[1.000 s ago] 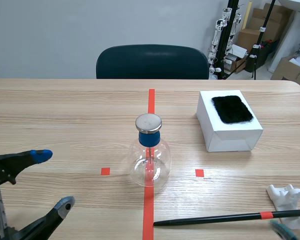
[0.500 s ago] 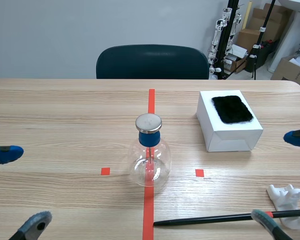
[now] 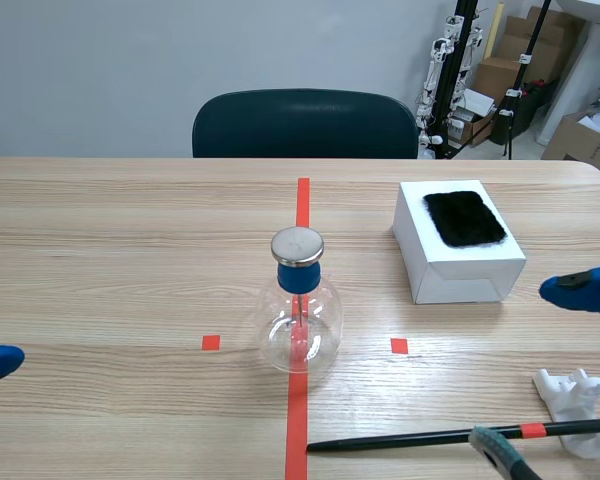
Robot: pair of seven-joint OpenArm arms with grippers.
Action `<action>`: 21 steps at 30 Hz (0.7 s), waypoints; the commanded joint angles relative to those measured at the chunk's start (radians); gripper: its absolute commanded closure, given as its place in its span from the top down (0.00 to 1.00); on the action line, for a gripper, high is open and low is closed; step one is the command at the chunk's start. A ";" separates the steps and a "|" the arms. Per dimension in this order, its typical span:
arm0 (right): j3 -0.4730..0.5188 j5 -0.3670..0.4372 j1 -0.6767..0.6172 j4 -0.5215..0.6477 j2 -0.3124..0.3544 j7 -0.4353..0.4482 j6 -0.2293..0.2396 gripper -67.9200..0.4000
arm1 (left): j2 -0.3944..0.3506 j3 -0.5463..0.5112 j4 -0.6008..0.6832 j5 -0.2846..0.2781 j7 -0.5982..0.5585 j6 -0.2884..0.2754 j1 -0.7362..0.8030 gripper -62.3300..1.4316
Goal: Do the electroscope experiment. return to the home posture
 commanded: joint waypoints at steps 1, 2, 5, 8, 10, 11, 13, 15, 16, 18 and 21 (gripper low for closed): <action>0.005 0.012 0.003 0.013 0.002 0.016 0.000 0.92 | 0.013 -0.005 0.022 -0.022 -0.019 0.011 0.022 1.00; 0.005 0.012 0.003 0.013 0.001 0.016 0.000 0.92 | 0.019 -0.011 0.028 -0.026 -0.019 0.012 0.034 1.00; 0.005 0.012 0.003 0.013 -0.001 0.016 0.000 0.92 | 0.041 -0.037 0.044 -0.026 -0.019 0.011 0.062 1.00; 0.006 0.012 0.003 0.012 -0.001 0.016 -0.001 0.92 | 0.058 -0.051 0.070 -0.025 -0.019 0.012 0.092 1.00; 0.006 0.012 0.003 0.012 -0.001 0.016 -0.002 0.92 | 0.071 -0.059 0.085 -0.024 -0.019 0.011 0.106 1.00; 0.006 0.012 0.003 0.012 -0.001 0.016 -0.005 0.92 | 0.080 -0.063 0.092 -0.024 -0.019 0.011 0.112 1.00; 0.006 0.013 0.003 0.012 -0.001 0.016 -0.005 0.92 | 0.100 -0.072 0.103 -0.021 -0.018 0.011 0.114 1.00; 0.006 0.029 0.003 0.012 -0.001 0.016 -0.006 0.92 | 0.119 -0.077 0.106 -0.020 -0.018 0.011 0.114 1.00; 0.006 0.033 0.003 0.012 -0.001 0.016 -0.012 0.92 | 0.126 -0.079 0.108 -0.019 -0.018 0.011 0.114 1.00; 0.006 0.035 0.003 0.012 -0.001 0.016 -0.013 0.92 | 0.140 -0.080 0.113 -0.009 -0.018 0.011 0.115 1.00; 0.006 0.040 0.003 0.012 -0.001 0.016 -0.013 0.92 | 0.154 -0.080 0.122 -0.009 -0.015 0.011 0.116 1.00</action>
